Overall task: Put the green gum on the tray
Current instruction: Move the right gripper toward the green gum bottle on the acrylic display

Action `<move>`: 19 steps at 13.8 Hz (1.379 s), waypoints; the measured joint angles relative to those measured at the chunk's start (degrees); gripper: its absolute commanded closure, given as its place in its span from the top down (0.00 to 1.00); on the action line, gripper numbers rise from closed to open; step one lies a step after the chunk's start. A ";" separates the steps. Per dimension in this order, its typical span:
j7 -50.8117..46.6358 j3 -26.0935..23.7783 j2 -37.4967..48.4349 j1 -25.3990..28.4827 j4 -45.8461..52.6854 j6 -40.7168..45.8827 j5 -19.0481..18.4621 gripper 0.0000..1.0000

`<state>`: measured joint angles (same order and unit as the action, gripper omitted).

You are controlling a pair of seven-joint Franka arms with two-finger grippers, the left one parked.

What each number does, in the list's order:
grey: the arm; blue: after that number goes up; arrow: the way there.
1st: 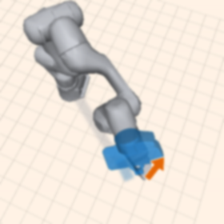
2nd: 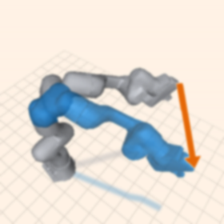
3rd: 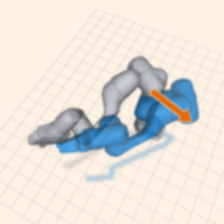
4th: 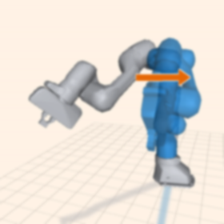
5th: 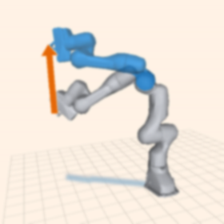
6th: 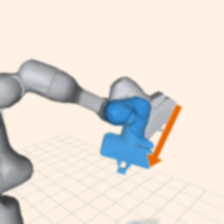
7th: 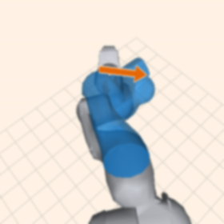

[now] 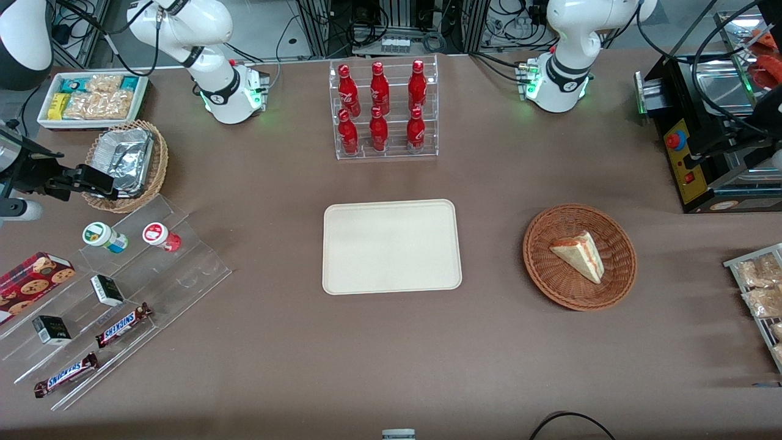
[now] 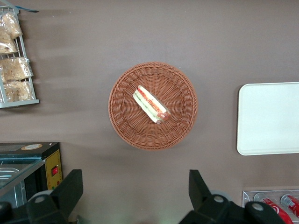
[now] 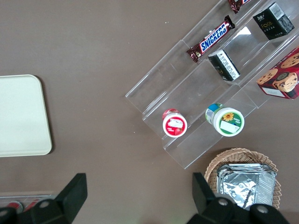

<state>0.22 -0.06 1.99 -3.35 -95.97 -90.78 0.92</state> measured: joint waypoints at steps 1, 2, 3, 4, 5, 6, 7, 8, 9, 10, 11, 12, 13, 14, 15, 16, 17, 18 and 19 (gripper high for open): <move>0.00 0.05 0.00 -0.01 0.00 -0.54 0.00 1.00; 0.00 0.16 -0.01 -0.07 0.00 -1.47 0.00 1.00; 0.00 0.25 -0.02 -0.16 -0.01 -1.89 0.00 1.00; 0.01 0.33 -0.12 -0.23 -0.04 -1.99 0.00 1.00; 0.01 0.41 -0.41 -0.26 -0.15 -2.05 0.00 1.00; 0.01 0.49 -0.86 -0.28 -0.44 -2.45 -0.01 1.00; 0.01 0.56 -1.33 -0.46 -1.11 -3.64 -0.04 1.00; 0.34 0.59 -1.77 -1.09 -2.22 -5.11 -0.06 1.00; 2.32 0.60 -2.16 -2.10 -3.48 -6.45 -0.06 1.00; 5.57 0.63 -2.36 -3.20 -4.91 -7.79 -0.06 1.00; 8.64 0.70 -2.38 -4.19 -6.43 -9.36 -0.06 1.00; 11.80 0.73 -2.31 -5.20 -7.91 -11.01 -0.06 1.00; 15.53 0.78 -2.22 -6.13 -9.22 -12.70 -0.06 1.00; 19.69 0.83 -2.15 -7.08 -10.49 -14.45 -0.06 1.00; 23.93 0.86 -2.09 -8.17 -11.93 -16.35 -0.06 1.00; 27.61 0.90 -2.02 -9.21 -13.55 -18.53 -0.06 1.00; 30.90 0.94 -1.92 -10.03 -15.30 -20.83 -0.06 1.00; 34.17 0.96 -1.76 -10.57 -17.11 -23.30 -0.06 1.00; 37.30 0.96 -1.55 -11.07 -18.86 -25.59 -0.06 1.00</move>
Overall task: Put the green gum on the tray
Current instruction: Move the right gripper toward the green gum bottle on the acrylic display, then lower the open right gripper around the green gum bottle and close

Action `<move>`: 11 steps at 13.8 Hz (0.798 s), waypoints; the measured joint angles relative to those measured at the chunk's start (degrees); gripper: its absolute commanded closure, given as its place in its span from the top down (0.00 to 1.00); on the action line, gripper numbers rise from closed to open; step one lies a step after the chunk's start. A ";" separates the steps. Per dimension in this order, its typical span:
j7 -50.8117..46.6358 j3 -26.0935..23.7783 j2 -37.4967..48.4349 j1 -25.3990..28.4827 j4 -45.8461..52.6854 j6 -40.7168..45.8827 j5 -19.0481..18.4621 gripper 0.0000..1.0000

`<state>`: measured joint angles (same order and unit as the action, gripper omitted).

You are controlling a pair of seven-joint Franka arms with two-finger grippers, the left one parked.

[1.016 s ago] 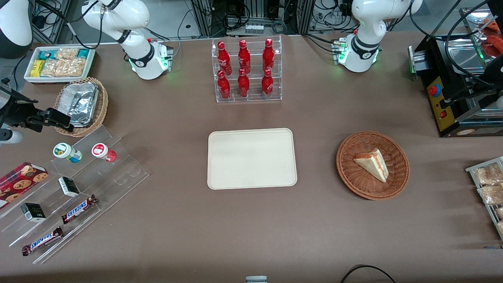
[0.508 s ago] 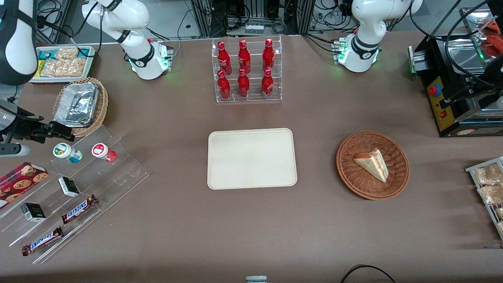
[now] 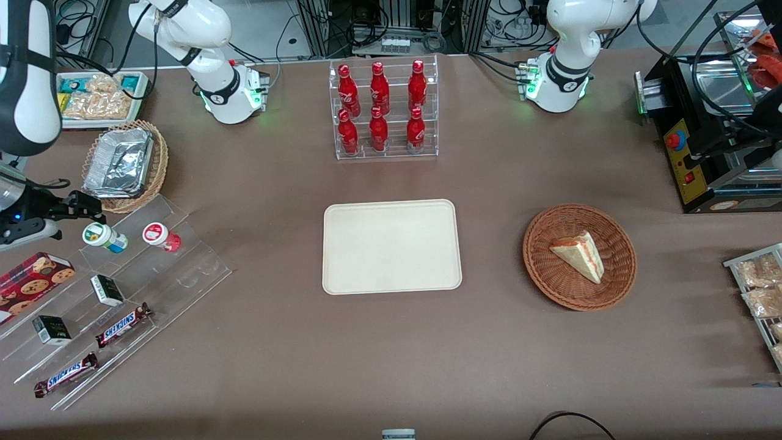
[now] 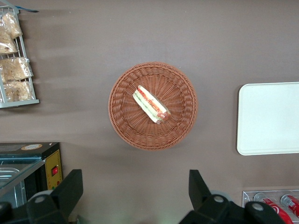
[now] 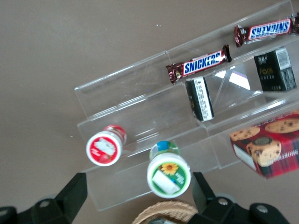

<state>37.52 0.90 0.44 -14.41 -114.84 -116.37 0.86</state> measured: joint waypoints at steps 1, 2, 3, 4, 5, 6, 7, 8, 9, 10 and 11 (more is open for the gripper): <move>2.97 0.01 0.24 -0.67 -1.64 -1.98 0.01 1.00; 5.31 0.02 0.41 -1.29 -3.06 -3.64 0.01 1.00; 6.80 0.02 0.48 -1.69 -4.13 -4.97 0.01 1.00; 7.75 0.03 0.50 -1.87 -5.01 -6.06 0.01 1.00; 8.47 0.05 0.51 -2.08 -5.87 -7.12 0.01 1.00; 9.30 0.07 0.51 -2.43 -6.68 -8.15 0.13 0.99; 9.89 0.10 0.51 -2.74 -7.42 -9.22 0.30 0.99; 10.12 0.18 0.52 -2.91 -8.17 -10.37 0.49 0.99; 10.23 0.24 0.51 -2.93 -9.00 -11.64 0.52 0.99; 10.29 0.24 0.48 -2.93 -9.77 -12.80 0.52 0.99; 10.62 0.25 0.37 -2.93 -10.45 -13.86 0.52 0.99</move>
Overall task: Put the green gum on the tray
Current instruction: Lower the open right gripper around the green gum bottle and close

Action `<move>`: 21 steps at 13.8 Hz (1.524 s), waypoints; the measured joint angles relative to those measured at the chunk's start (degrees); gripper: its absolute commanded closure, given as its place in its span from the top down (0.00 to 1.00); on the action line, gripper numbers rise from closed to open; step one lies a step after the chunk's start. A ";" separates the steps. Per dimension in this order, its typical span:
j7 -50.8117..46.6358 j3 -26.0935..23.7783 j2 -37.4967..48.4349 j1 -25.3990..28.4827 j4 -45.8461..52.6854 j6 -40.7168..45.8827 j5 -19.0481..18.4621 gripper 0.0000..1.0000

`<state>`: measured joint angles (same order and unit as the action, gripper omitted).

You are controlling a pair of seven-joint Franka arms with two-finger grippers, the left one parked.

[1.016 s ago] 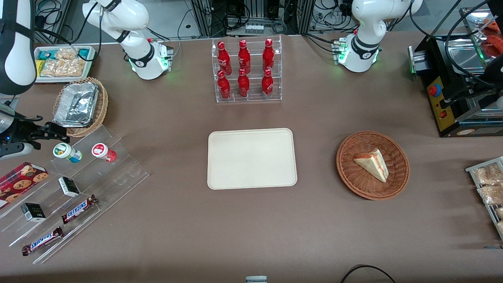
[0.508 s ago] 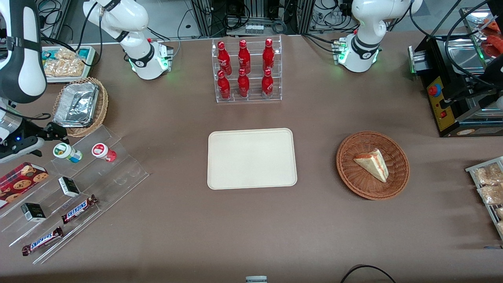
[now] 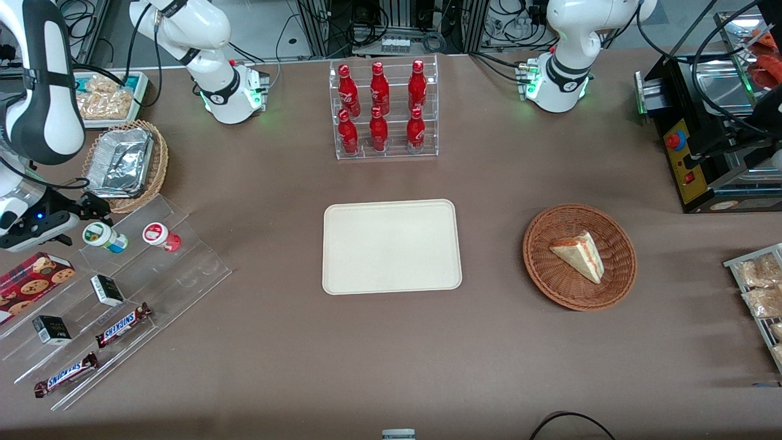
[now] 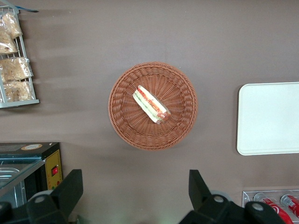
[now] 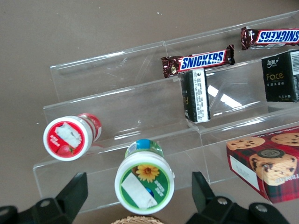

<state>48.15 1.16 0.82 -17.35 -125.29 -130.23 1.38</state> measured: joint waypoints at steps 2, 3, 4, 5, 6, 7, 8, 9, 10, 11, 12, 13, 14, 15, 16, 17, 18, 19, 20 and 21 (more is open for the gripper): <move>1.27 0.07 -0.30 -0.38 -0.88 -1.30 0.01 0.99; 1.69 0.16 -0.40 -0.67 -1.03 -1.69 0.02 0.99; 1.85 0.18 -0.54 -0.93 -1.03 -1.90 0.02 0.99; 1.89 0.19 -0.77 -1.11 -1.03 -2.15 0.07 0.99; 1.90 0.20 -1.09 -1.17 -1.03 -2.42 0.48 0.99; 1.97 0.18 -1.42 -1.16 -1.03 -2.71 1.25 0.99; 2.10 0.15 -1.74 -1.15 -1.03 -3.01 1.83 0.99; 2.11 0.11 -1.93 -1.13 -1.03 -3.14 1.97 0.99; 2.11 0.07 -2.00 -1.11 -1.03 -3.23 1.98 0.99; 2.11 0.03 -2.00 -1.09 -1.03 -3.36 2.00 0.98; 2.11 0.02 -2.00 -1.06 -1.03 -3.53 2.02 0.95; 2.11 0.01 -2.00 -1.04 -1.03 -3.65 2.08 0.87; 2.11 0.00 -2.00 -1.02 -1.03 -3.76 2.14 0.58; 2.12 -0.01 -2.00 -1.02 -1.03 -3.81 2.16 0.20; 2.12 -0.02 -2.00 -1.01 -1.03 -3.83 2.16 0.00; 2.12 -0.04 -2.01 -1.01 -1.03 -3.85 2.16 0.00; 2.12 -0.09 -2.00 -1.00 -1.01 -3.86 2.17 0.00; 2.12 -0.13 -2.01 -0.99 -0.96 -3.86 2.18 0.00; 2.12 -0.20 -2.00 -0.97 -0.87 -3.86 2.18 0.00; 2.11 -0.30 -1.97 -0.93 -0.60 -3.83 2.19 0.00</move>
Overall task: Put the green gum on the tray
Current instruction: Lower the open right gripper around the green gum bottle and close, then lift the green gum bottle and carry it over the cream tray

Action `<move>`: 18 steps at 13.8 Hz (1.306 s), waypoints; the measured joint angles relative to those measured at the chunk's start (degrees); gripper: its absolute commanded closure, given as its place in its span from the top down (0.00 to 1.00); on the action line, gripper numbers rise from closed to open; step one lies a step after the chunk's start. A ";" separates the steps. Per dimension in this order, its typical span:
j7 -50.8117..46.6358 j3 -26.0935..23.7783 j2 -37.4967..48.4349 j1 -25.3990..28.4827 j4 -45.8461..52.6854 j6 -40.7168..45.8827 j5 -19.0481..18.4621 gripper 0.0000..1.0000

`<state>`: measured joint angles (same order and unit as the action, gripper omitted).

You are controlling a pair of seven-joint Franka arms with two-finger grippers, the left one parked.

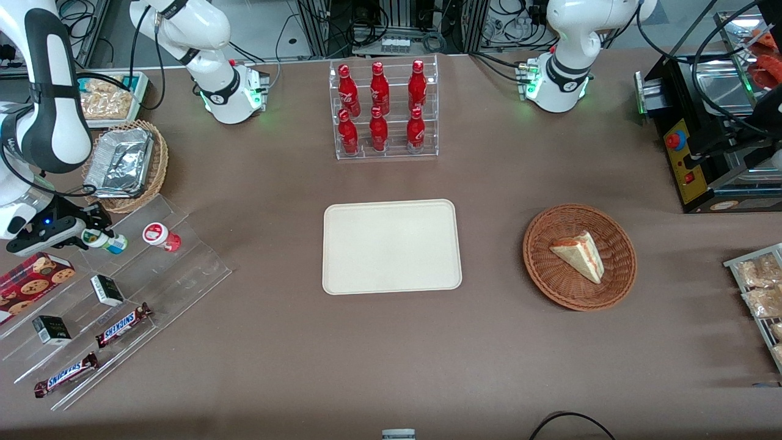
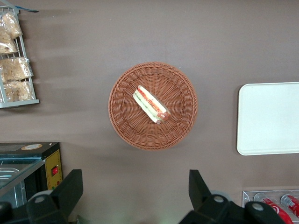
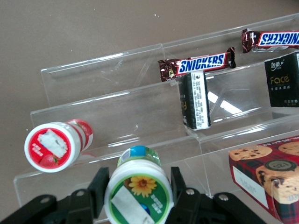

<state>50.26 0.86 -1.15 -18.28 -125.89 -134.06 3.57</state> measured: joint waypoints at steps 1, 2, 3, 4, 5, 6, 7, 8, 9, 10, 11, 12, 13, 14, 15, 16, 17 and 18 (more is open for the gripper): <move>0.00 -0.14 0.06 0.03 0.67 0.61 0.00 0.00; 0.00 -0.26 0.14 0.16 1.99 2.50 0.01 0.00; 0.00 -0.30 0.26 0.61 3.88 5.01 0.03 0.00; -0.08 -0.31 0.39 1.31 6.20 7.69 0.08 0.00; -0.46 -0.36 0.52 2.30 8.67 10.44 0.17 0.00; -1.57 -0.38 0.60 3.60 10.98 13.22 0.28 0.00; -3.75 -0.40 0.68 5.30 13.26 16.27 0.32 0.00; -6.60 -0.45 0.79 7.42 15.40 19.26 0.33 0.00; -9.82 -0.53 0.90 9.82 17.11 21.56 0.34 0.00; -13.68 -0.59 0.96 12.55 18.46 23.21 0.34 0.00; -17.94 -0.66 0.96 15.50 19.47 24.37 0.34 0.00; -22.28 -0.73 0.92 18.50 20.18 25.15 0.34 0.00; -26.67 -0.80 0.85 21.46 20.60 25.62 0.34 0.00; -30.98 -0.84 0.57 24.32 20.83 25.72 0.34 0.00; -35.12 -0.84 0.03 27.01 21.12 25.72 0.34 0.00; -39.44 -0.83 -0.85 29.75 21.66 25.72 0.34 0.00; -43.96 -0.82 -1.97 32.55 22.49 25.72 0.34 0.00; -48.51 -0.83 -3.22 35.34 23.27 25.70 0.34 0.00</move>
<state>1.75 0.03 -4.37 17.05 -102.62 -108.36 3.90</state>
